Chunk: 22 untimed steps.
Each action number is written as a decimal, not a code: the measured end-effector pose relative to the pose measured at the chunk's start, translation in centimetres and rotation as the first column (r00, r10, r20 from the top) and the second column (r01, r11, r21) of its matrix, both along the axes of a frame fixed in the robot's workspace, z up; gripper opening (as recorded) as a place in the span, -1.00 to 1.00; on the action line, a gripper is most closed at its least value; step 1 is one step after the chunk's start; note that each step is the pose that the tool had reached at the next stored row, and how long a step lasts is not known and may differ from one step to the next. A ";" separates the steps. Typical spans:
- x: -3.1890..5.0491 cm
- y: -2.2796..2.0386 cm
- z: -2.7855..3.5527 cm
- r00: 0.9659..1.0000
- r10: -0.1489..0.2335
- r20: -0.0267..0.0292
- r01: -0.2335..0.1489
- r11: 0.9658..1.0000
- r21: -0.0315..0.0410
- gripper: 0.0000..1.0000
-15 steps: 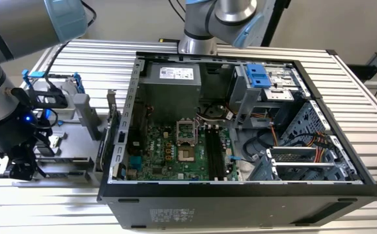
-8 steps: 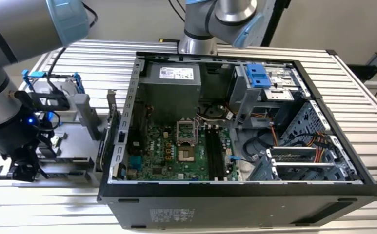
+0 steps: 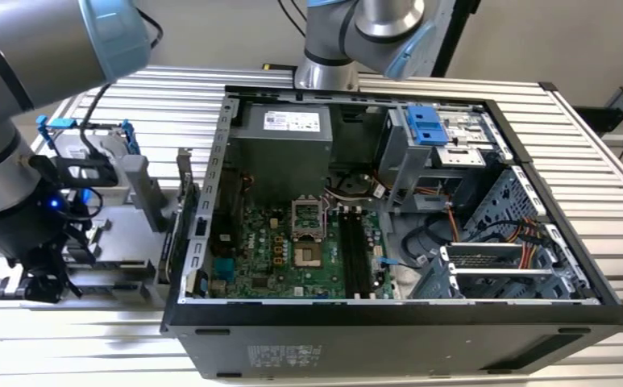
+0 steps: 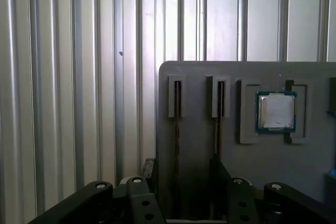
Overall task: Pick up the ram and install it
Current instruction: 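Pick up the ram and move it above insertion slot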
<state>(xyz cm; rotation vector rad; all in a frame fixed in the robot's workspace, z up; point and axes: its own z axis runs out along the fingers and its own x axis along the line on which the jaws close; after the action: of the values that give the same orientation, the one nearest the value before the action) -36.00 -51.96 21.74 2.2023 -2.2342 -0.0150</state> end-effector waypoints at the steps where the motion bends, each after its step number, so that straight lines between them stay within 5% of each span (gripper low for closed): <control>1: 0.00 0.00 -0.07 1.000 0.000 0.000 0.000 1.000 0.000 1.00; 22: 0.01 0.00 -0.76 1.000 0.000 0.000 0.000 1.000 -0.003 1.00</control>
<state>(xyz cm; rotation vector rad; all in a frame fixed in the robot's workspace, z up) -35.99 -51.95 20.97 2.2010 -2.2330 -0.0121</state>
